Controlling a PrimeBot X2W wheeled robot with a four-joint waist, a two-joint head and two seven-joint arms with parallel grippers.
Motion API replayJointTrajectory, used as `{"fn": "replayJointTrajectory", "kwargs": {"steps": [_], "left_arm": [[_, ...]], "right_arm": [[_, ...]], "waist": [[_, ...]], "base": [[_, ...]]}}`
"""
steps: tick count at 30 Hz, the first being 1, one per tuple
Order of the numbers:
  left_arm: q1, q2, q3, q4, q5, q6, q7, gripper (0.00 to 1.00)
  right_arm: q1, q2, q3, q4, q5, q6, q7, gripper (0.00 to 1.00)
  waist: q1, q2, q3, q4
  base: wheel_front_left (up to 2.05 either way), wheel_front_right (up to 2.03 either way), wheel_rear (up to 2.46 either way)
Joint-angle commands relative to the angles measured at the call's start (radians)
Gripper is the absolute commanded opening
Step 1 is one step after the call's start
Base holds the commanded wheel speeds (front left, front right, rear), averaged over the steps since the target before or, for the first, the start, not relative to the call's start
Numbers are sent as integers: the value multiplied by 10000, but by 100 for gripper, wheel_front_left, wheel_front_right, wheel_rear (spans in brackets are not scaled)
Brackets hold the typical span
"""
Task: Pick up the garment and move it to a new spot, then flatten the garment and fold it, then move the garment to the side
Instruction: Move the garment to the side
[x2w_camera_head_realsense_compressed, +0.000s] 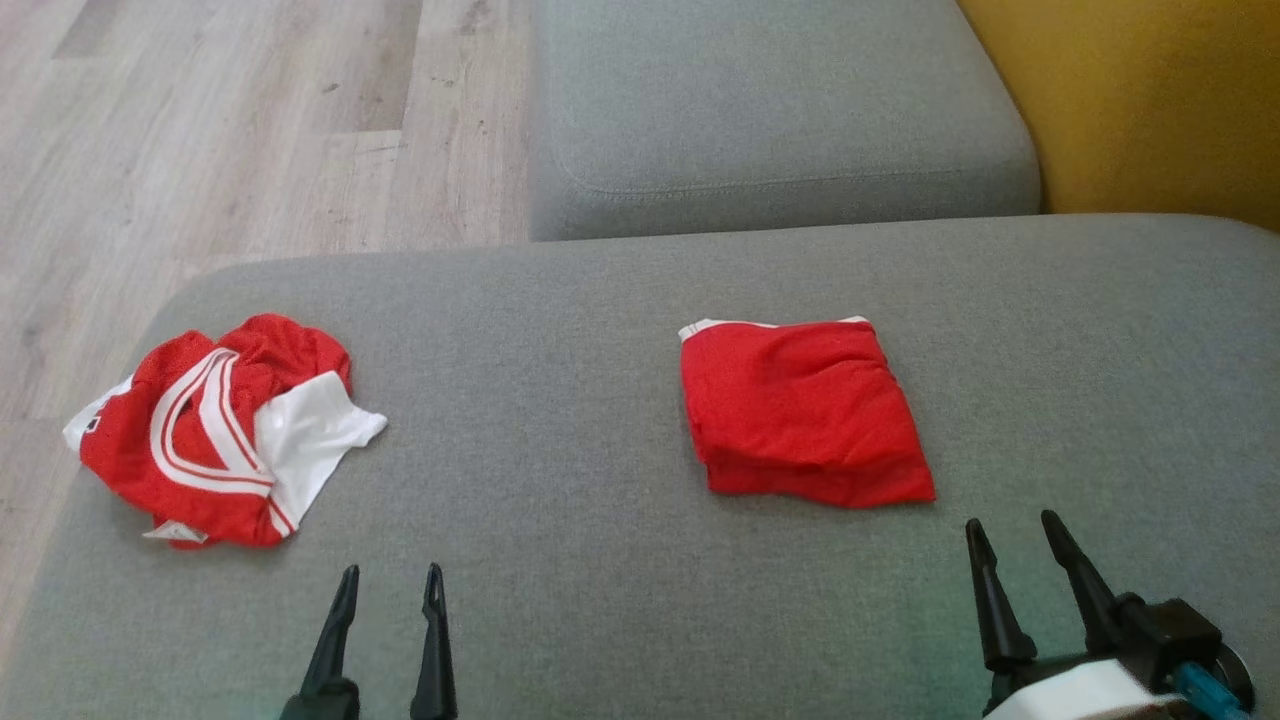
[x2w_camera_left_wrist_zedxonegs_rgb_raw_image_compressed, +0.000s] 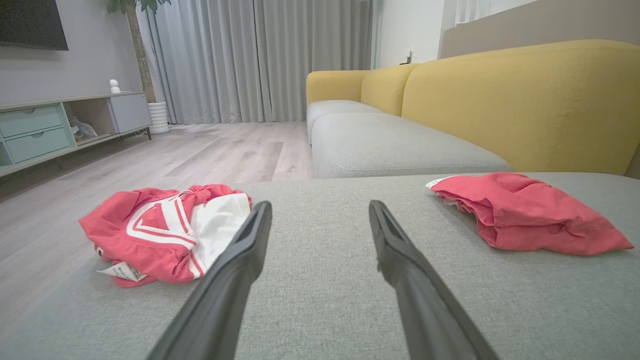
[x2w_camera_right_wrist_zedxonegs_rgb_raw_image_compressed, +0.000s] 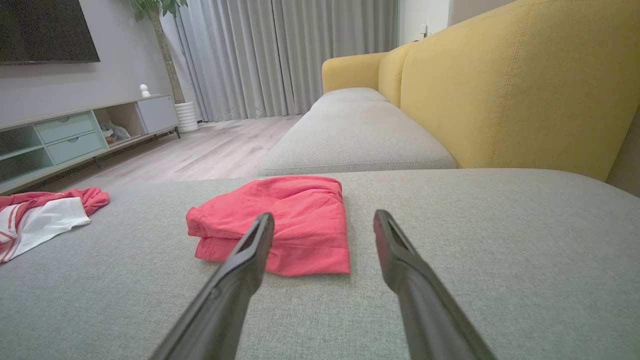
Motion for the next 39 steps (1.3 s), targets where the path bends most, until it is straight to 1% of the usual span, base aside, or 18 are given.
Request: {"fn": "replayJointTrajectory", "kwargs": {"steps": [1, 17, 22, 26, 29, 32, 36, 39], "left_arm": [[-190, -11, 360, -326, 111, -19, -51, 100], [-97, -55, 629, -362, 185, -56, -51, 100], [-160, -64, 629, -450, 203, -69, -51, 100], [-298, -71, 535, -592, 214, -50, -51, 100], [-425, -74, 449, -728, 242, 0, -51, 100], [-585, -77, 338, -837, 293, 53, -51, 100], [-1048, -79, 89, -1038, 330, 29, -51, 100], [-1429, -79, -114, -1121, 315, 69, -51, 100]], "right_arm": [[-387, -48, 242, -259, 59, -7, -108, 100], [-356, -41, 268, -152, 10, -7, -108, 100], [-586, -37, 386, 90, 51, -7, -108, 100], [-1080, -12, 269, 268, 201, -7, -108, 100], [-1632, -14, 140, 732, 581, -7, -108, 100], [-2434, -201, 81, 1429, 928, -7, -108, 100], [-3909, -717, 174, 2734, 1464, -7, -90, 100], [-4953, -1181, 307, 3814, 1834, -7, 181, 100]], "waist": [[1, 0, -28, 24], [1, 0, -96, 217], [1, 0, 122, 273], [1, 0, 476, 400], [1, 0, 837, 552], [1, 0, 1268, 732], [1, 0, 2166, 996], [1, 0, 2662, 1216]], "base": [[0, 0, 0], [0, 0, 0], [0, 0, 0], [0, 0, 0], [0, 0, 0], [0, 0, 0], [0, 0, 0], [0, 0, 0]]}}
